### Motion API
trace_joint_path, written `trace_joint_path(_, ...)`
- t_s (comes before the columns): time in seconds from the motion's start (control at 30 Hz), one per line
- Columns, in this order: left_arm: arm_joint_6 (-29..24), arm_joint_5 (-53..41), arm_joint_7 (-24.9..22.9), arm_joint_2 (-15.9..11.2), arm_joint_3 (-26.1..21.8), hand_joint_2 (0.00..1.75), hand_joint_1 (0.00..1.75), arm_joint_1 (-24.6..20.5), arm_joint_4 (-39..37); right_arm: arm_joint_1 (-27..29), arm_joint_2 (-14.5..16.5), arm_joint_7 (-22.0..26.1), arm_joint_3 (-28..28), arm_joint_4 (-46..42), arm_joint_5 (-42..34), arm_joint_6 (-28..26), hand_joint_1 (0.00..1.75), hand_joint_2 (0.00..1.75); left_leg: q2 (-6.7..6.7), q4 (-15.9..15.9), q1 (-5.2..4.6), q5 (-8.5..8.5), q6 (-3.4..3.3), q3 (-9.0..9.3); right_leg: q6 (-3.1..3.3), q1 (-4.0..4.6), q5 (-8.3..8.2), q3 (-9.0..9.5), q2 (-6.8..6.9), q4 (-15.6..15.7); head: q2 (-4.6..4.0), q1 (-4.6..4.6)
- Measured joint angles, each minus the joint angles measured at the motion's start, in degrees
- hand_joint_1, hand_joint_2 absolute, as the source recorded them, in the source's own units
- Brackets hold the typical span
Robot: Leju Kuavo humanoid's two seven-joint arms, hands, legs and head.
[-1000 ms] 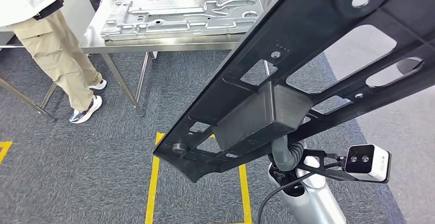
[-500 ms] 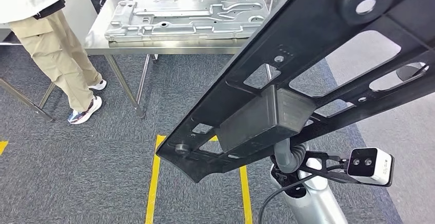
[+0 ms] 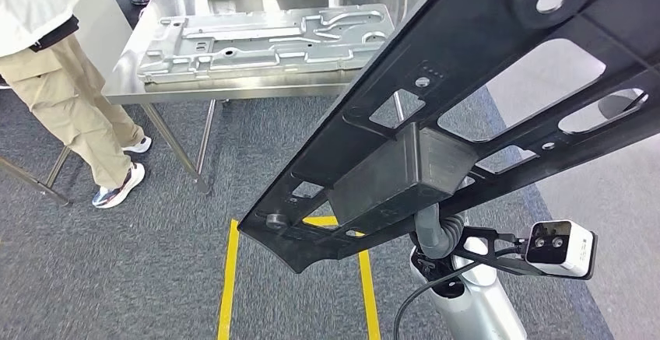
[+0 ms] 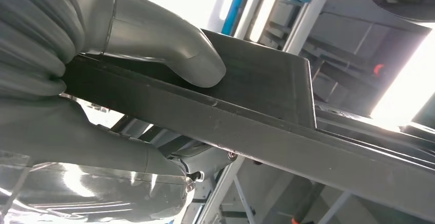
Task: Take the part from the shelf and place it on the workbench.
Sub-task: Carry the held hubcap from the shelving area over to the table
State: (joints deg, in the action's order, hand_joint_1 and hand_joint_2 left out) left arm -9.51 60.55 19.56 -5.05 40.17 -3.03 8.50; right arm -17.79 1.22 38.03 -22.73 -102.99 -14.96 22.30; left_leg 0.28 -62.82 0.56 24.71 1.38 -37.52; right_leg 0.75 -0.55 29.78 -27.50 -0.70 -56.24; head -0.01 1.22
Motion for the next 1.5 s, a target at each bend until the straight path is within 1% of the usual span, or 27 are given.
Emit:
trace_joint_path(0.03, 0.0, 0.0, 0.0, 0.0, 0.0, 1.75, 0.0, 0.0, 0.0, -0.1, 0.0, 0.0, 0.0, 0.0, 0.0, 0.0, 1.75, 1.75, -0.07, 2.8, -0.14, -1.12, -0.42, 1.08, -0.3, 0.06, 0.5, 0.47, -0.07, 0.1, 0.0, -0.01)
trace_joint_path(0.07, 0.0, 0.0, 0.0, -0.1, 0.0, 1.75, 0.0, 0.0, 0.0, -0.1, 0.0, -0.1, 0.0, 0.1, 0.0, 0.0, 1.75, 1.75, -0.14, 4.4, -0.3, -1.29, -0.86, 1.73, -0.64, 0.11, 0.86, 0.81, -0.13, 0.3, 0.0, -0.05)
trace_joint_path(0.17, 0.0, 0.1, -0.1, -0.1, 0.0, 1.75, 0.0, -0.1, -0.1, -0.2, 0.0, -0.2, 0.0, 0.2, -0.1, 0.0, 1.75, 1.75, -0.26, 5.3, -0.3, -0.2, -2.19, 2.76, -1.78, 0.13, 0.73, 1.35, -0.2, -0.3, 0.01, -0.25)
trace_joint_path(0.2, 0.0, 0.1, -0.1, 0.0, 0.0, 1.75, 0.0, -0.1, -0.1, -0.3, 0.0, -0.2, 0.0, 0.3, -0.1, 0.0, 1.75, 1.75, -0.29, 5.5, -0.19, 0.0, -2.59, 3.26, -2.05, 0.11, 0.84, 0.86, -0.11, -1.8, 0.01, -0.37)
trace_joint_path(0.27, 0.0, 0.1, -0.1, 0.0, 0.0, 1.75, 0.0, -0.2, -0.1, -0.5, 0.0, -0.2, 0.0, 0.4, -0.1, 0.0, 1.75, 1.75, -0.32, 5.7, -0.11, 0.49, -3.15, 4.15, -2.44, -0.01, 2.7, -2.57, 0.05, -7.8, 0.01, -0.66)
trace_joint_path(0.33, 0.0, 0.1, -0.1, 0.0, 0.1, 1.75, 0.0, -0.1, -0.1, -0.5, 0.0, -0.3, 0.0, 0.7, -0.1, -0.1, 1.75, 1.75, -0.34, 5.7, -0.21, 1.22, -3.43, 4.83, -2.81, -0.04, 5.73, -7.89, 0.08, -15.3, 0.01, -0.84)
trace_joint_path(0.37, 0.0, 0.1, -0.2, 0.0, 0.1, 1.75, 0.0, -0.1, -0.1, -0.5, 0.0, -0.3, 0.0, 0.9, -0.1, -0.1, 1.75, 1.75, -0.36, 5.7, -0.28, 1.63, -3.47, 5.28, -2.92, -0.05, 6.59, -9.92, 0.09, -17.3, 0.01, -0.87)
trace_joint_path(0.4, 0.0, 0.2, -0.2, 0.0, 0.1, 1.75, 0.0, -0.1, -0.1, -0.4, 0.0, -0.3, 0.0, 1.0, -0.1, -0.2, 1.75, 1.75, -0.38, 5.7, -0.36, 2.09, -3.47, 5.87, -2.84, -0.04, 6.1, -10.94, 0.11, -17.2, 0.01, -0.9)
trace_joint_path(0.43, 0.0, 0.2, -0.2, 0.0, 0.2, 1.75, 0.0, -0.1, -0.1, -0.4, 0.0, -0.4, 0.0, 1.2, -0.1, -0.2, 1.75, 1.75, -0.41, 5.7, -0.47, 2.57, -3.44, 6.58, -2.61, 0.03, 4.26, -10.91, 0.13, -15.0, 0.01, -0.91)
trace_joint_path(0.5, 0.0, 0.2, -0.2, 0.1, 0.3, 1.75, 0.0, -0.1, -0.1, -0.4, 0.0, -0.4, 0.0, 1.3, -0.1, -0.3, 1.75, 1.75, -0.42, 5.7, -0.72, 3.61, -3.26, 8.07, -1.62, 0.41, -1.69, -8.96, 0.34, -7.1, 0.01, -0.87)
trace_joint_path(0.57, 0.1, 0.2, -0.2, 0.2, 0.5, 1.75, 0.0, -0.2, -0.1, -0.5, 0.0, -0.4, 0.1, 1.4, -0.1, -0.4, 1.75, 1.75, -0.49, 5.9, -0.86, 4.43, -2.76, 8.81, -0.8, 0.84, -4.27, -7.55, 0.55, -2.2, 0.01, -0.85)
trace_joint_path(0.67, 0.1, 0.2, -0.3, 0.3, 0.6, 1.75, 0.0, -0.3, -0.1, -0.5, 0.0, -0.4, 0.1, 1.4, -0.2, -0.4, 1.75, 1.75, -0.49, 5.4, -0.95, 4.52, -1.71, 9.39, 0.02, 0.66, -4.51, -6.51, 0.45, -0.7, 0.0, -0.86)
trace_joint_path(0.73, 0.2, 0.2, -0.3, 0.3, 0.7, 1.75, 0.0, -0.3, -0.1, -0.6, 0.1, -0.4, 0.1, 1.4, -0.1, -0.5, 1.75, 1.75, -0.48, 2.8, -0.88, 5.78, -1.15, 8.89, 0.47, 0.31, -4.67, -5.22, 0.43, -0.2, 0.0, -0.62)
trace_joint_path(0.77, 0.1, 0.2, -0.3, 0.3, 0.7, 1.75, 0.0, -0.4, -0.1, -0.6, 0.1, -0.5, 0.1, 1.4, -0.1, -0.5, 1.75, 1.75, -0.48, 0.0, -0.72, 7.21, -0.86, 7.52, 0.57, 0.22, -4.52, -4.72, 0.48, 0.0, 0.0, -0.49)
trace_joint_path(0.83, 0.1, 0.3, -0.3, 0.3, 0.8, 1.75, 0.0, -0.4, -0.1, -0.7, 0.2, -0.6, 0.1, 1.4, 0.0, -0.7, 1.75, 1.75, -0.49, -7.0, -0.35, 10.32, -0.27, 3.12, 0.68, 0.2, -3.92, -4.23, 0.47, -0.1, 0.01, -0.25)
trace_joint_path(0.87, 0.1, 0.4, -0.3, 0.3, 0.9, 1.75, 0.0, -0.3, -0.1, -0.6, 0.2, -0.8, 0.1, 1.4, 0.1, -0.8, 1.75, 1.75, -0.48, -9.6, -0.14, 11.11, -0.06, 1.06, 0.64, 0.19, -3.59, -3.99, 0.39, -0.1, 0.01, -0.26)
trace_joint_path(0.9, 0.1, 0.6, -0.3, 0.3, 0.9, 1.75, 0.0, -0.1, -0.1, -0.6, 0.2, -0.9, 0.1, 1.4, 0.2, -0.9, 1.75, 1.75, -0.47, -10.2, 0.08, 10.67, 0.08, -0.16, 0.54, 0.15, -3.22, -3.61, 0.28, -0.1, 0.01, -0.23)
trace_joint_path(0.93, 0.0, 0.7, -0.3, 0.3, 0.9, 1.75, 0.0, 0.0, -0.1, -0.6, 0.3, -1.1, 0.1, 1.4, 0.3, -0.9, 1.75, 1.75, -0.47, -8.7, 0.29, 9.01, 0.21, -0.35, 0.38, 0.08, -2.81, -3.08, 0.17, -0.1, 0.01, -0.21)
trace_joint_path(1.0, 0.0, 0.9, -0.3, 0.3, 0.9, 1.75, 0.0, 0.1, -0.1, -0.6, 0.3, -1.3, 0.1, 1.4, 0.4, -1.1, 1.75, 1.75, -0.45, -1.2, 0.61, 3.39, 0.42, 1.53, -0.14, -0.08, -1.76, -1.7, 0.09, -0.1, 0.01, -0.22)
trace_joint_path(1.07, 0.1, 0.9, -0.3, 0.2, 1.0, 1.75, 0.0, 0.1, -0.1, -0.7, 0.4, -1.5, 0.1, 1.4, 0.5, -1.2, 1.75, 1.75, -0.36, 4.0, 0.43, 0.73, 0.02, 3.05, -0.84, -0.11, -0.92, -0.85, 0.07, -0.1, 0.0, -0.17)
trace_joint_path(1.13, 0.1, 1.0, -0.3, 0.3, 1.0, 1.75, 0.0, 0.0, -0.1, -0.9, 0.5, -1.6, 0.1, 1.4, 0.5, -1.2, 1.75, 1.75, -0.29, 4.6, 0.12, 0.96, -0.63, 3.24, -1.3, -0.06, -0.6, -0.76, 0.04, -0.1, 0.0, -0.11)
trace_joint_path(1.27, 0.1, 1.0, -0.3, 0.3, 1.0, 1.75, 0.0, 0.1, -0.1, -0.9, 0.6, -1.7, 0.0, 1.4, 0.5, -1.3, 1.75, 1.75, -0.31, 4.6, 0.1, 0.54, -1.12, 3.26, -1.68, -0.03, -0.55, -0.63, 0.04, -0.3, 0.01, -0.16)
trace_joint_path(1.33, 0.1, 1.1, -0.3, 0.3, 1.0, 1.75, 0.0, 0.0, -0.1, -1.0, 0.6, -2.0, 0.0, 1.1, 0.5, -1.5, 1.75, 1.75, -0.4, 5.0, 0.2, 0.82, -2.09, 4.14, -2.36, -0.1, -0.05, -3.57, 0.13, -5.7, 0.01, -0.31)
trace_joint_path(1.4, 0.0, 1.2, -0.3, 0.3, 1.0, 1.75, 0.0, 0.0, -0.1, -1.1, 0.6, -2.2, -0.1, 0.9, 0.5, -1.7, 1.75, 1.75, -0.49, 5.4, 0.17, 1.52, -2.95, 5.34, -2.83, -0.21, 2.5, -9.53, 0.24, -14.7, 0.01, -0.47)
trace_joint_path(1.43, 0.0, 1.3, -0.4, 0.3, 1.0, 1.75, 0.0, 0.0, -0.1, -1.0, 0.6, -2.3, -0.1, 0.9, 0.5, -1.7, 1.75, 1.75, -0.52, 5.4, 0.06, 1.92, -3.07, 5.7, -2.81, -0.2, 3.85, -11.87, 0.27, -17.4, 0.01, -0.49)
trace_joint_path(1.47, -0.1, 1.4, -0.5, 0.3, 1.0, 1.75, 0.0, 0.0, -0.1, -1.0, 0.6, -2.4, -0.2, 0.9, 0.5, -1.7, 1.75, 1.75, -0.57, 5.4, -0.05, 2.33, -3.12, 6.13, -2.71, -0.18, 4.19, -13.24, 0.28, -18.1, 0.01, -0.49)
trace_joint_path(1.5, -0.1, 1.5, -0.5, 0.3, 1.0, 1.75, 0.0, 0.0, -0.1, -1.0, 0.6, -2.4, -0.2, 0.9, 0.5, -1.7, 1.75, 1.75, -0.63, 5.4, -0.19, 2.76, -3.12, 6.66, -2.5, -0.11, 3.23, -13.56, 0.29, -16.9, 0.01, -0.5)
